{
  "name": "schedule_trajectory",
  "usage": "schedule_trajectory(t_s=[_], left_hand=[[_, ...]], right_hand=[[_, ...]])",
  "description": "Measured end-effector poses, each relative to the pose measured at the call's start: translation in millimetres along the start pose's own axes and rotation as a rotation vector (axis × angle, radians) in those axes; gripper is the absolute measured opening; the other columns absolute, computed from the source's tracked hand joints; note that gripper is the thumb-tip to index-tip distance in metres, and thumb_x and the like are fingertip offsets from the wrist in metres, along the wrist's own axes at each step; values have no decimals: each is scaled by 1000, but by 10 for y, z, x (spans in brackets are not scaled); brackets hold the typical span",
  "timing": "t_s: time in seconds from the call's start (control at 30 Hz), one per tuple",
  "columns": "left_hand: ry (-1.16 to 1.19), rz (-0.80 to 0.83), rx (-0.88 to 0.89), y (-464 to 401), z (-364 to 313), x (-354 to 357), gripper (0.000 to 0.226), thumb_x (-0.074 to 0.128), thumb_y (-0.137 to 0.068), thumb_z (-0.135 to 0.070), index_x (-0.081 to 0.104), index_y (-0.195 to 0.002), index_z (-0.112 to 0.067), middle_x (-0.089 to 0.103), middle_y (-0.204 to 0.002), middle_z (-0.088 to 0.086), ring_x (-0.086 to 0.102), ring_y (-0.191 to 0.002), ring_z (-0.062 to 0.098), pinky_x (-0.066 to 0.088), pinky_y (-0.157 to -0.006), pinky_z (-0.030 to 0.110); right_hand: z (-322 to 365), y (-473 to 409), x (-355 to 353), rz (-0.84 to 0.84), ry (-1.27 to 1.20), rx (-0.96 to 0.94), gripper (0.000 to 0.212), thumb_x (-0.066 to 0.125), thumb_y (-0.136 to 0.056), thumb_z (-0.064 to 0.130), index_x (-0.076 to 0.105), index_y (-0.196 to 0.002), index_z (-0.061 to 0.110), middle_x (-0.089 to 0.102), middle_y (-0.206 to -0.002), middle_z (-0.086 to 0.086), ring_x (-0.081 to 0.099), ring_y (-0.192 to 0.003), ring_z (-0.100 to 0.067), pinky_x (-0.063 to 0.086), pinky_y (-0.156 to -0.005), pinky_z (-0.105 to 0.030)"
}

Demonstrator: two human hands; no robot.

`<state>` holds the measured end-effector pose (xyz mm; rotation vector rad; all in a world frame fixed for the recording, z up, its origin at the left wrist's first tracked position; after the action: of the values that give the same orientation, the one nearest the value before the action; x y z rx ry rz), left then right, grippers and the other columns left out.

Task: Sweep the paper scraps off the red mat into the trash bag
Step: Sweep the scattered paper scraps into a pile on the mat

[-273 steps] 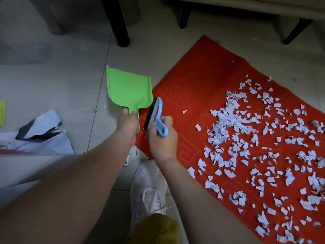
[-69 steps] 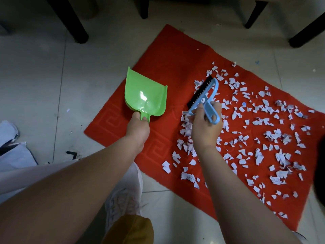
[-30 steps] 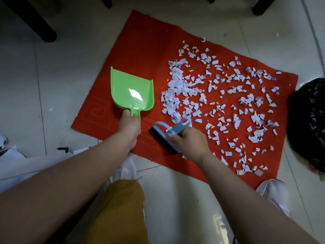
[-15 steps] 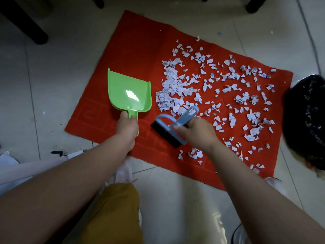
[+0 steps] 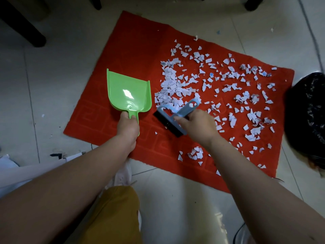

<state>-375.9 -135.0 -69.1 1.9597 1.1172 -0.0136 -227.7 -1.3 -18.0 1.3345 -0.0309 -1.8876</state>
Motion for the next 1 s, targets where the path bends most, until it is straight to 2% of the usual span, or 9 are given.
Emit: schedule_trajectory(t_s=[0.1, 0.2, 0.37, 0.53, 0.63, 0.7, 0.87, 0.93, 1.0], left_hand=[[19, 4, -5, -7, 2, 2, 19, 33, -98, -15, 48, -111, -14, 54, -101, 7, 53, -90, 24, 42, -79, 34], [23, 3, -16, -4, 33, -26, 18, 33, -99, -14, 47, -109, -17, 53, -101, 7, 52, -91, 23, 41, -78, 34], [39, -15, -27, -30, 38, -60, 22, 32, -98, -15, 48, -114, -14, 53, -101, 7, 51, -89, 22, 41, -76, 33], [62, -30, -19, -18, 8, -37, 18, 33, -99, -13, 48, -110, -14, 53, -100, 8, 51, -88, 22, 41, -77, 32], [54, -32, -17, 9, 23, -49, 22, 33, -99, -14, 47, -116, -12, 53, -103, 9, 51, -89, 22, 40, -76, 31], [55, -28, -26, 12, 31, -64, 23, 32, -100, -15, 46, -118, -14, 53, -103, 7, 52, -92, 22, 40, -78, 32], [62, -30, -27, -22, 32, -64, 17, 32, -99, -14, 47, -108, -16, 53, -98, 6, 51, -87, 21, 41, -76, 33], [64, -33, -28, -39, 35, -59, 15, 33, -98, -14, 47, -105, -15, 53, -96, 6, 52, -86, 21, 42, -76, 34], [64, -33, -27, -37, 22, -51, 15, 33, -99, -14, 47, -106, -15, 52, -93, 4, 51, -85, 21, 42, -75, 34]], right_hand=[[30, -30, 125, 77, 103, -14, 38, 50, -92, 49, 66, -96, 15, 61, -79, 0, 57, -71, -20, 42, -58, -30], [-34, -123, 61, -46, 140, 65, 37, 49, -93, 49, 64, -95, 15, 58, -74, 0, 53, -67, -20, 33, -52, -27], [-49, -60, -175, -189, -1, 60, 43, 49, -93, 48, 69, -105, 13, 68, -83, -3, 61, -71, -22, 49, -66, -36], [141, 149, 114, 17, -116, 38, 42, 51, -91, 49, 70, -104, 13, 70, -90, -4, 64, -79, -23, 52, -72, -37], [228, 145, 351, 101, -90, 41, 39, 52, -92, 47, 71, -102, 14, 67, -87, -2, 60, -77, -20, 41, -65, -29], [238, 77, 377, 64, -22, 60, 41, 50, -92, 48, 69, -97, 12, 61, -80, -2, 55, -71, -20, 34, -62, -27], [160, -114, 7, -246, 31, 147, 46, 46, -94, 49, 64, -87, 7, 54, -70, -2, 48, -61, -19, 25, -47, -26], [164, -115, -37, -269, -46, 116, 45, 47, -94, 47, 66, -89, 7, 57, -68, -2, 50, -58, -19, 30, -49, -25], [210, -59, 43, -164, -75, 68, 45, 48, -93, 48, 69, -91, 8, 63, -74, -5, 58, -65, -22, 41, -57, -29]])
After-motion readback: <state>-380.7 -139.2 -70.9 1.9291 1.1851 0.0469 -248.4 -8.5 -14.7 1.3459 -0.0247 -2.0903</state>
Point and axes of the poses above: each hand's wrist, its own y-axis away from the middle knuckle, its own x-axis out of the palm, z = x × y, the point moved 2 cm from there along -y, towards the middle knuckle
